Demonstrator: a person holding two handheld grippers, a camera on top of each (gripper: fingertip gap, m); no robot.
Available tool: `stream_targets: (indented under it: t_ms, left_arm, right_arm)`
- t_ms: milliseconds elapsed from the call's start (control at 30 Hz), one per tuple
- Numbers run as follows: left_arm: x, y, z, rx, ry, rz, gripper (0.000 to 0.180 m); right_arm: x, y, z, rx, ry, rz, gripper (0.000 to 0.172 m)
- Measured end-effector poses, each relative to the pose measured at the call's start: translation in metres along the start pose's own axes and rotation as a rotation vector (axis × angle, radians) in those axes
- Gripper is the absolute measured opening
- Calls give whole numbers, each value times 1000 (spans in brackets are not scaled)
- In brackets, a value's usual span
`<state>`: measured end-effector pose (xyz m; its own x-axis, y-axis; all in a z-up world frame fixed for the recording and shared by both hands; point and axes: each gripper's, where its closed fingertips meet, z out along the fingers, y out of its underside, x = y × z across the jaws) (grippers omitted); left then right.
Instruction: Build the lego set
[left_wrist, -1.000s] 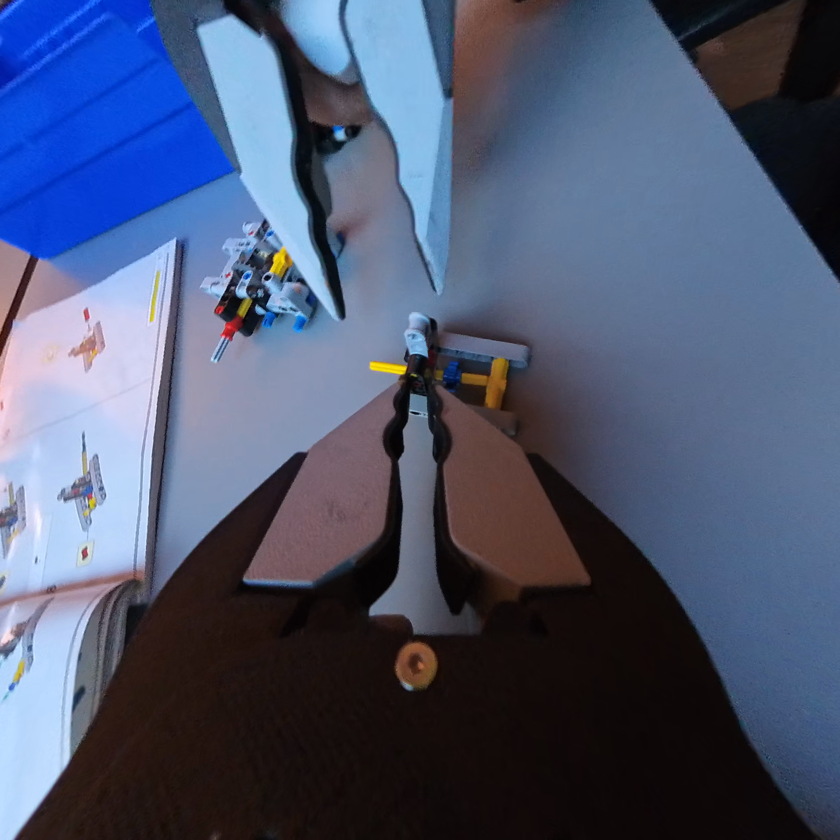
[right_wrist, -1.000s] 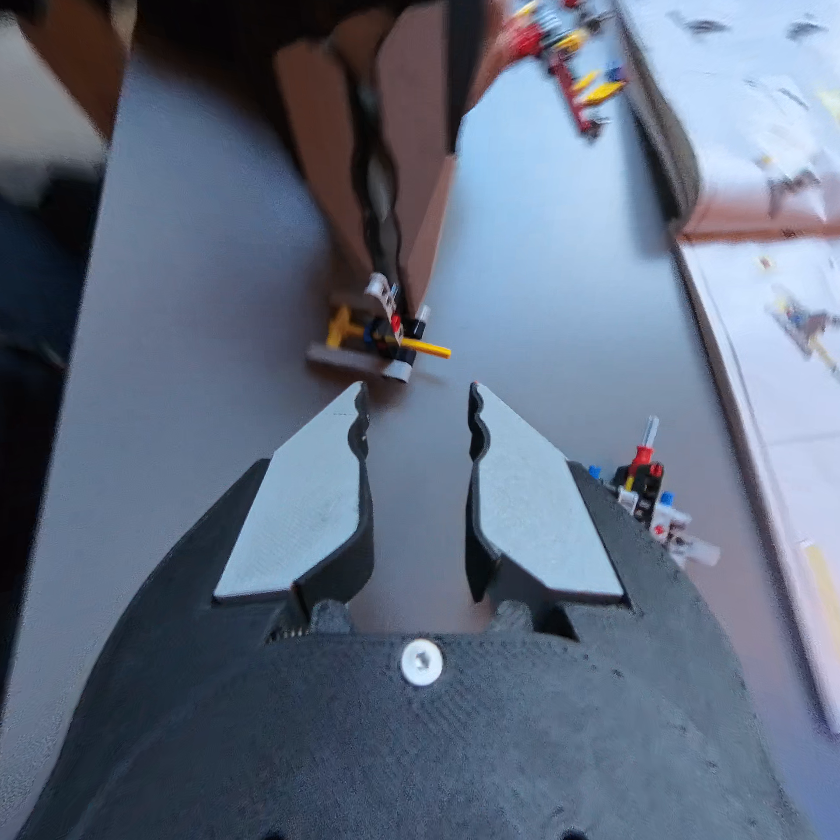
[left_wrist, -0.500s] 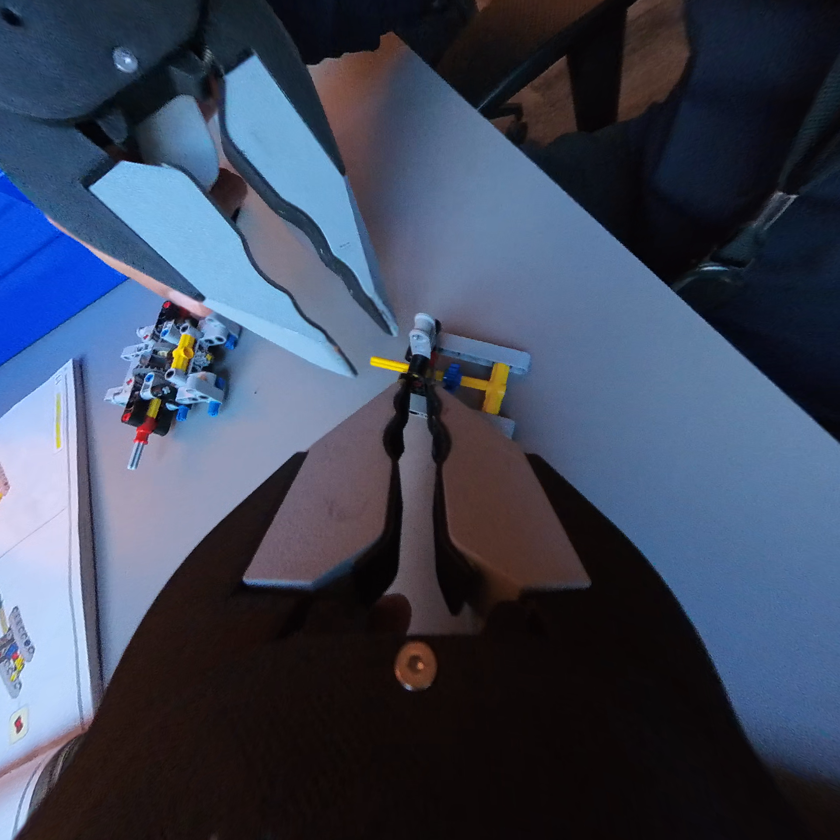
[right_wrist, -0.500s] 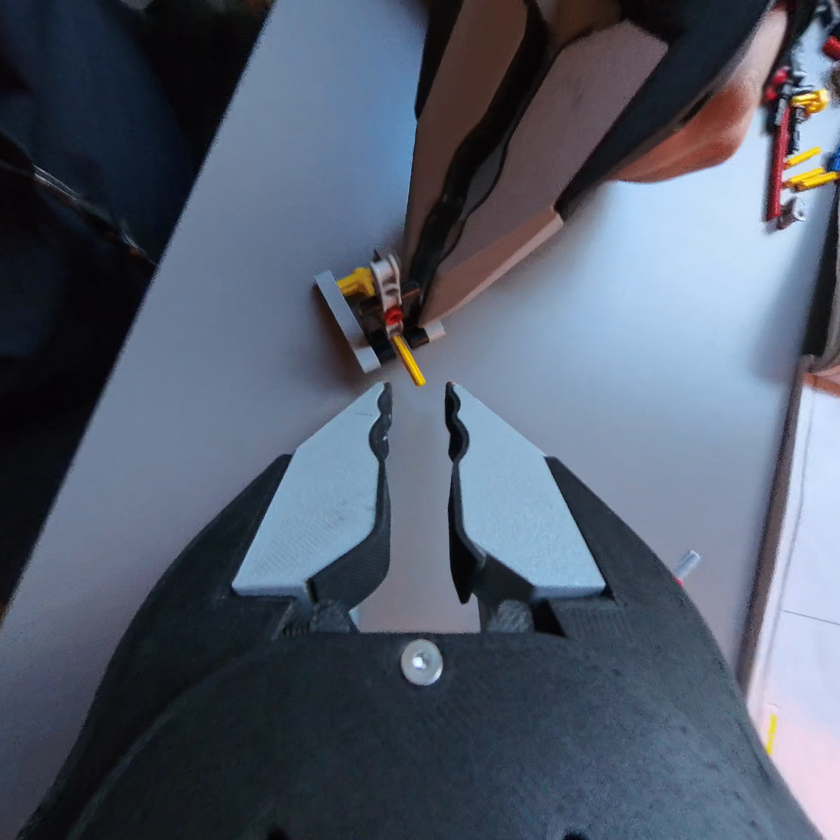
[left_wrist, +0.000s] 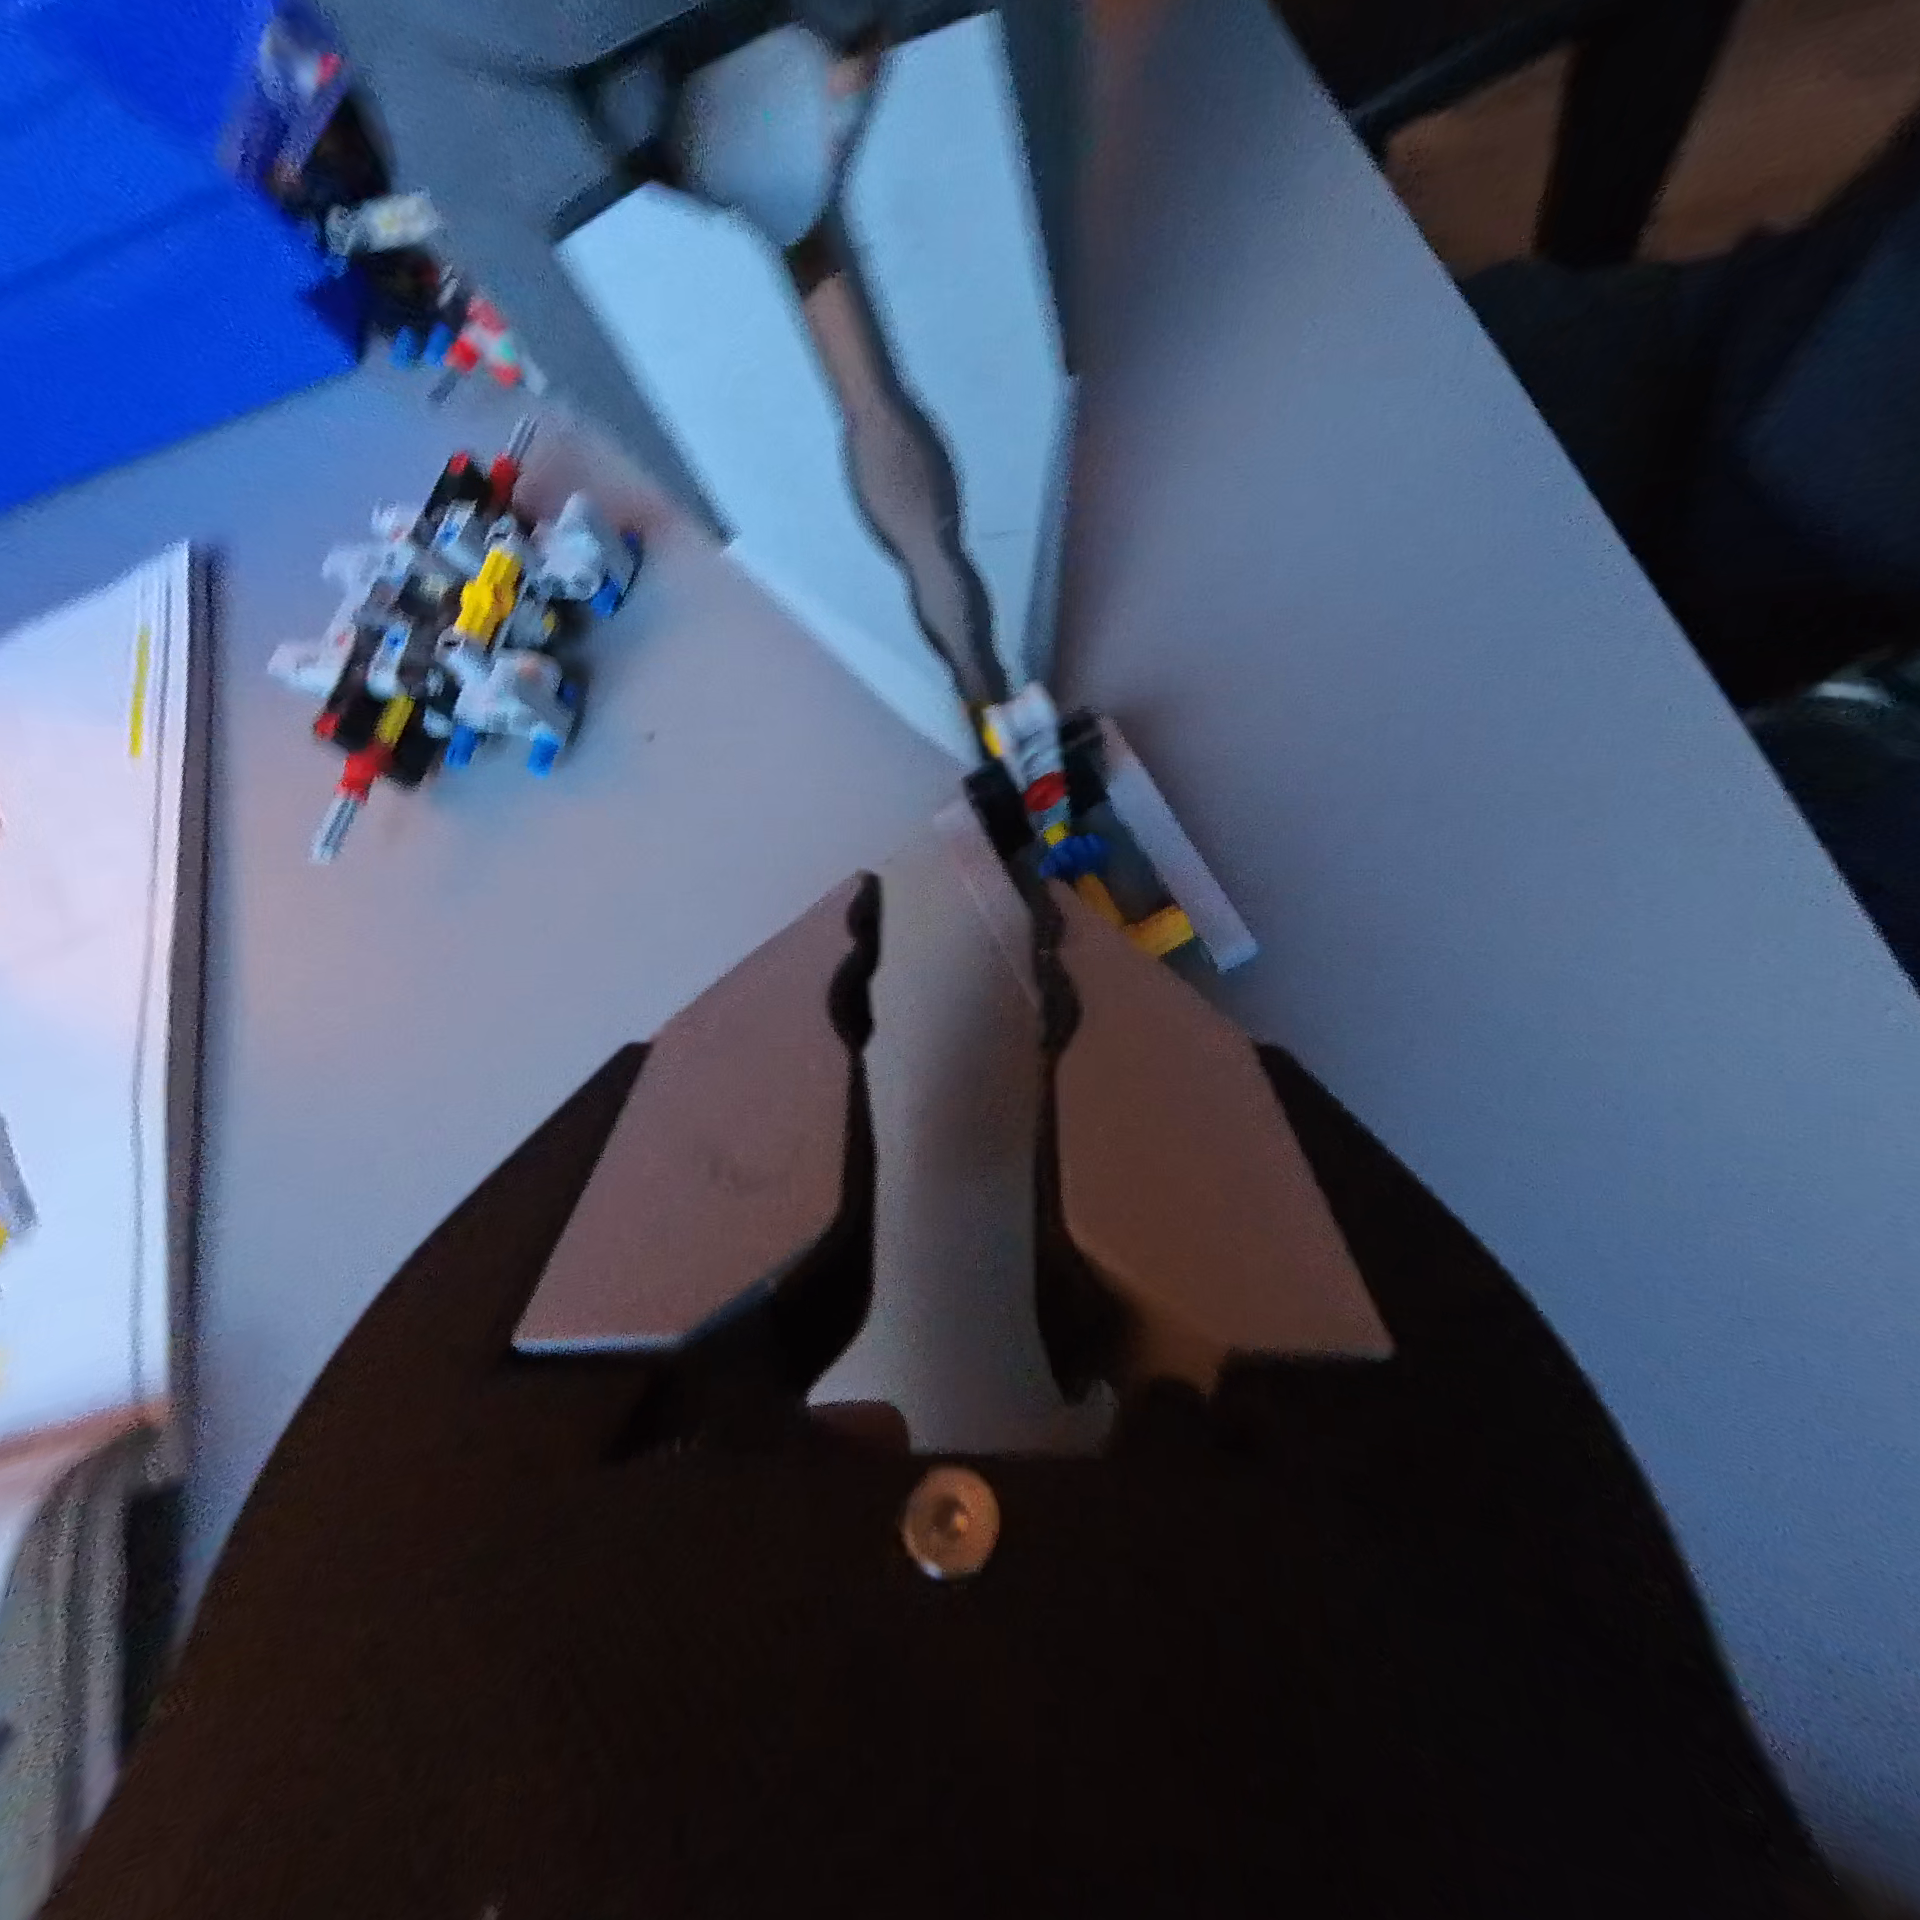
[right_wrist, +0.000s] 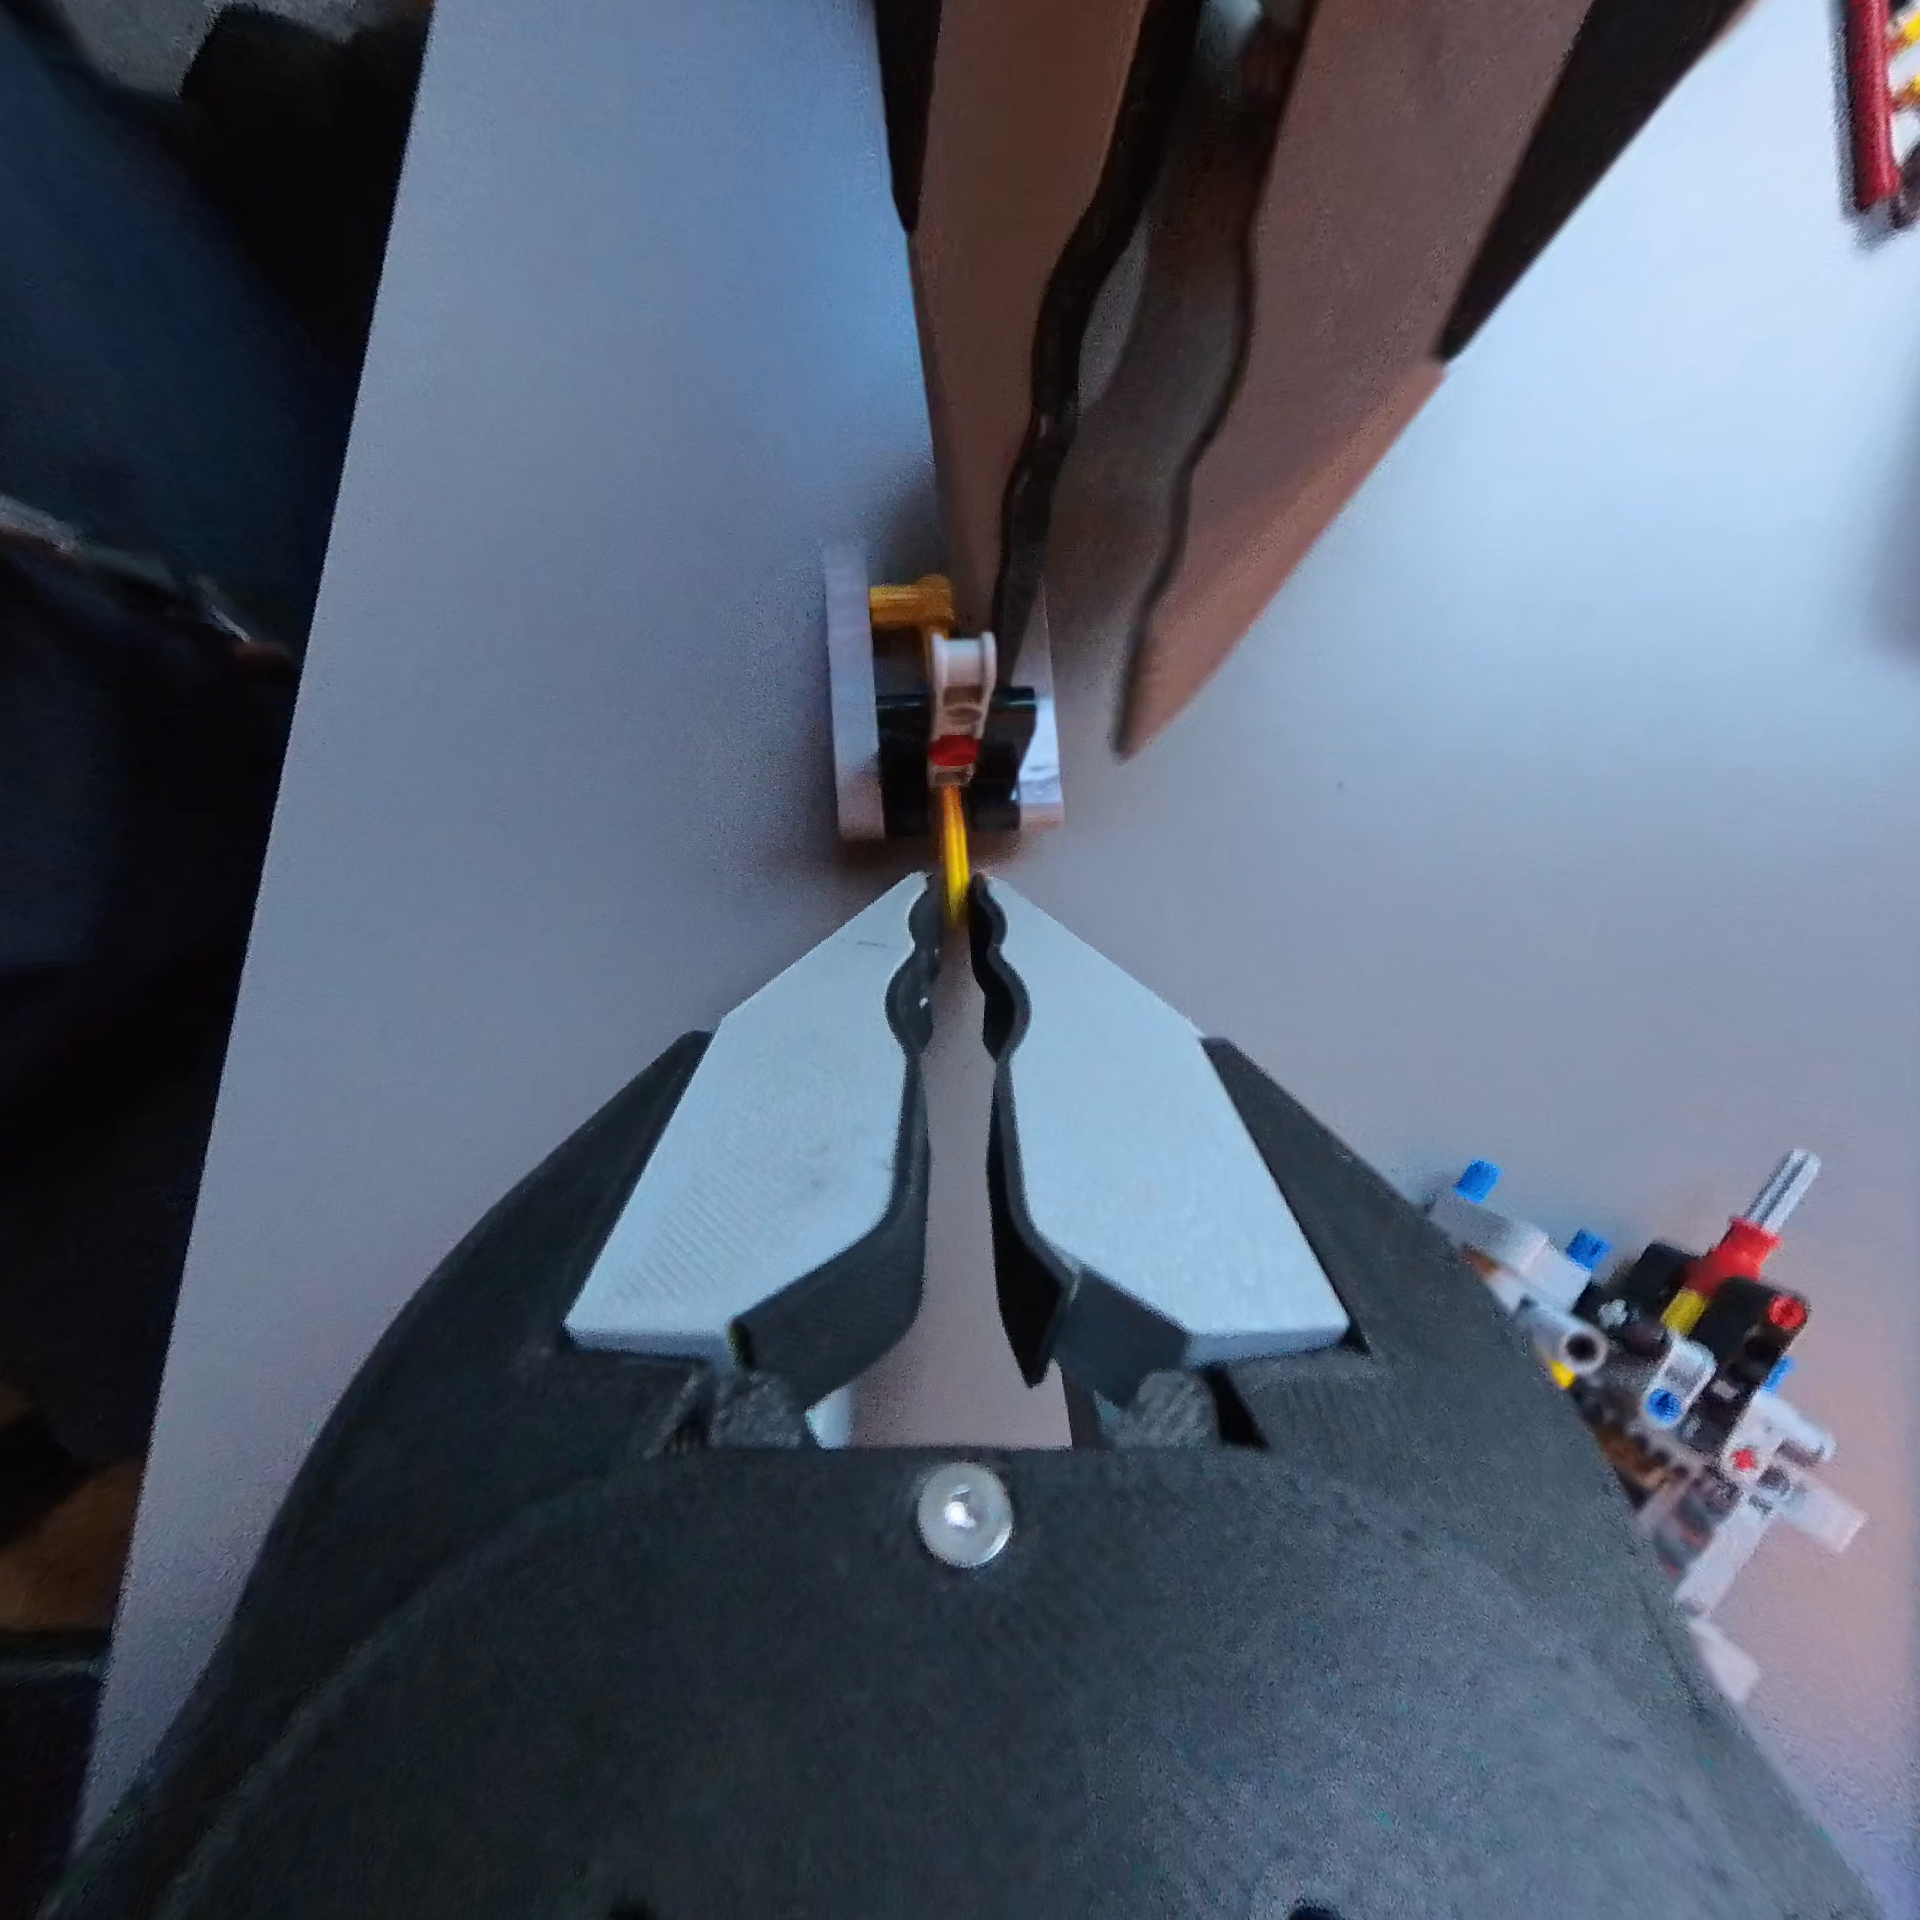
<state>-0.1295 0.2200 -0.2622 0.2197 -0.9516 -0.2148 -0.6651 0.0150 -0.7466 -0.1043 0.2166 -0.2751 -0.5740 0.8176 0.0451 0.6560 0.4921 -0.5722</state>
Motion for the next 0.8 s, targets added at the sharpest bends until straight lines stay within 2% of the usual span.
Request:
stream_targets:
  t_ms: [67,133,200,333,433,500,800]
  left_arm:
    - [-5,3,-5,-21,2,-132,48]
    - [-1,-3,-11,-11,27,-194,61]
    - [6,-16,-14,21,46,-231,66]
    - [13,-20,3,-28,44,-310,61]
    - [18,-7,22,-136,32,-279,56]
    - [19,-12,26,-117,47,-273,42]
    - [16,-10,24,-77,57,-254,41]
  right_arm:
    - [0,2,-1,2,45,60,1]
    - [-2,4,-3,5,78,99,1]
    - [-3,6,-4,2,112,132,1]
    - [-4,8,-5,19,145,177,1]
    - [-5,7,-5,46,150,203,1]
    - [-9,6,-5,72,136,211,1]
    - [-6,7,-8,138,175,214,1]
